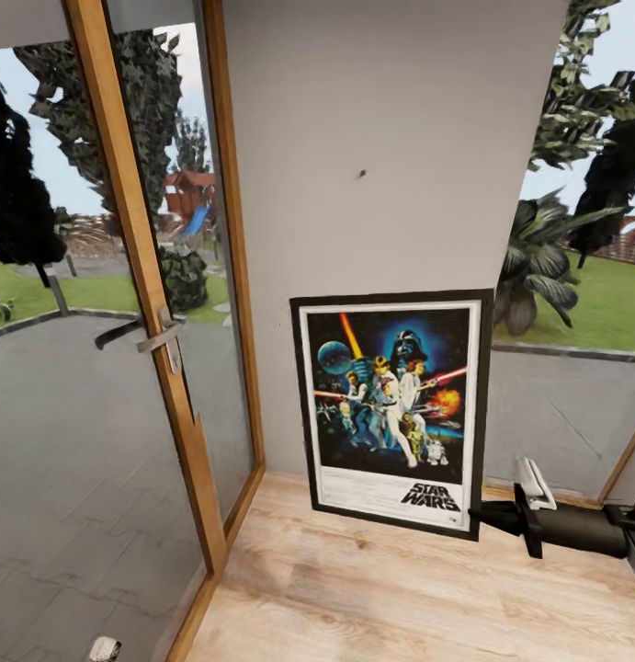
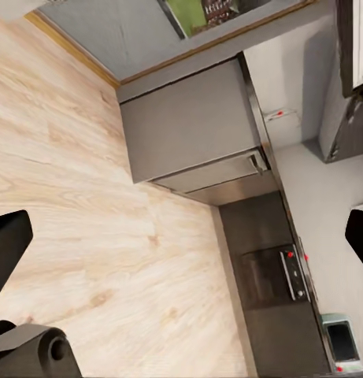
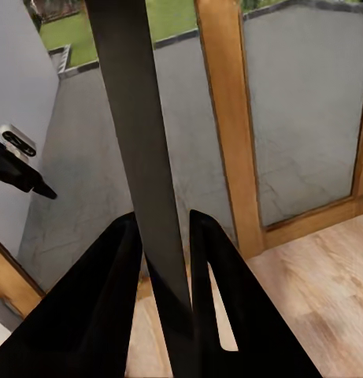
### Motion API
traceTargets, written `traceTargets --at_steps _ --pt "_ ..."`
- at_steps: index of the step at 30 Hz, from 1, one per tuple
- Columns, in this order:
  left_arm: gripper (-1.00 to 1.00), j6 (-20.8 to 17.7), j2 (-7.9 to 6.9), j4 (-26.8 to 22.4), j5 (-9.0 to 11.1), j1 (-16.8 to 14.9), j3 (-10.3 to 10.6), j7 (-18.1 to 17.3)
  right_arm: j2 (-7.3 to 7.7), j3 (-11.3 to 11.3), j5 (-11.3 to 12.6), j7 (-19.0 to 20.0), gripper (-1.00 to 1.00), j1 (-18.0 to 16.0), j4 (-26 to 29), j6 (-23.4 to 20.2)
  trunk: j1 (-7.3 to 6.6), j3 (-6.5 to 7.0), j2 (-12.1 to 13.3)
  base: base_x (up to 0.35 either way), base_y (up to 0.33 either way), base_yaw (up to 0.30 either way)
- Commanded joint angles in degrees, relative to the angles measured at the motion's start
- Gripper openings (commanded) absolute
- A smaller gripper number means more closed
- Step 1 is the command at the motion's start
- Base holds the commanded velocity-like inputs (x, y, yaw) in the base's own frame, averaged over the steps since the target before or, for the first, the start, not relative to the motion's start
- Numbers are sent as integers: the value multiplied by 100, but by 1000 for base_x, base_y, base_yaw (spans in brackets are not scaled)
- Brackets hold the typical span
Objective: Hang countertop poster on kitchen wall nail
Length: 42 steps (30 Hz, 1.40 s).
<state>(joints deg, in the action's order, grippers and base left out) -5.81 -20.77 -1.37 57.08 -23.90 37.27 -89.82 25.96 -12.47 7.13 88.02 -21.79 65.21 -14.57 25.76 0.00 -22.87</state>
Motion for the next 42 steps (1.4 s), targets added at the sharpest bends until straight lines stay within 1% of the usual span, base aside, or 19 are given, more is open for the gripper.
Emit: traceTargets --at_steps 1,7,10,12,14,16,17,18,20,22,23,24,28,30,32,34,37,40,42 --pt "100 -55 23 -2 38 0 44 -18 1 -1 110 25 -100 -82 2 -241 2 -3 -5 0 0 0" --pt "100 -39 163 10 34 0 42 8 -2 0 269 9 -100 -460 8 -581 2 -3 -5 0 0 0" --pt "100 -35 217 12 32 0 43 18 -4 1 296 6 -100 -696 9 -963 2 -3 -5 0 0 0" --pt "100 -31 241 13 31 13 40 23 -5 5 313 5 -100 -993 9 -1279 2 -3 -5 0 0 0" --pt "100 -31 247 13 34 37 37 24 -6 4 317 -6 -100 -1137 9 -1387 2 -3 -5 0 0 0" --pt "100 -33 254 13 37 81 30 27 -8 6 321 -40 -100 -1405 13 -1623 2 -3 -5 0 0 0" --pt "100 -33 254 13 38 88 30 32 -9 6 323 -50 -100 -1467 14 -1682 2 -3 -5 0 0 0" --pt "100 -34 256 13 39 101 24 113 -10 13 328 -105 -100 -1663 16 -1808 2 -3 -5 0 0 0" --pt "100 -34 257 13 39 105 23 205 -11 21 329 -148 -100 -1791 17 -1862 2 -3 -5 0 0 0" --pt "100 -39 257 12 35 110 29 435 -11 38 331 -217 -100 -2018 18 -2043 2 -3 -5 0 0 0" --pt "100 -40 258 12 34 111 30 488 -13 42 332 -227 -100 -2065 18 -2113 2 -3 -5 0 0 0" --pt "100 -42 258 12 32 113 33 645 -66 53 329 -270 -100 -2239 56 -2351 2 -3 -5 0 0 0" --pt "100 -43 258 13 31 113 34 860 -155 62 310 -392 -100 -2420 212 -2514 2 -3 -5 0 0 0" --pt "100 -43 258 13 31 114 38 1182 -224 70 302 -503 -100 -2551 359 -2829 2 -3 -5 0 0 0" --pt "100 -47 258 13 31 114 36 1312 -280 90 300 -531 -100 -2585 423 -2965 2 -3 -5 0 0 0" --pt "100 -50 258 12 31 114 36 1379 -369 210 294 -563 -100 -2602 457 -3035 2 -3 -5 0 0 0" --pt "100 -58 258 13 31 114 35 1431 -474 517 283 -683 -100 -2615 484 -3086 2 -3 -5 0 0 0" --pt "100 -60 258 13 31 114 35 1443 -500 612 281 -734 -100 -2618 490 -3091 2 -3 -5 0 0 0" --pt "100 -60 258 13 31 114 35 1446 -505 628 281 -743 -100 -2619 493 -3090 2 -3 -5 0 0 0"
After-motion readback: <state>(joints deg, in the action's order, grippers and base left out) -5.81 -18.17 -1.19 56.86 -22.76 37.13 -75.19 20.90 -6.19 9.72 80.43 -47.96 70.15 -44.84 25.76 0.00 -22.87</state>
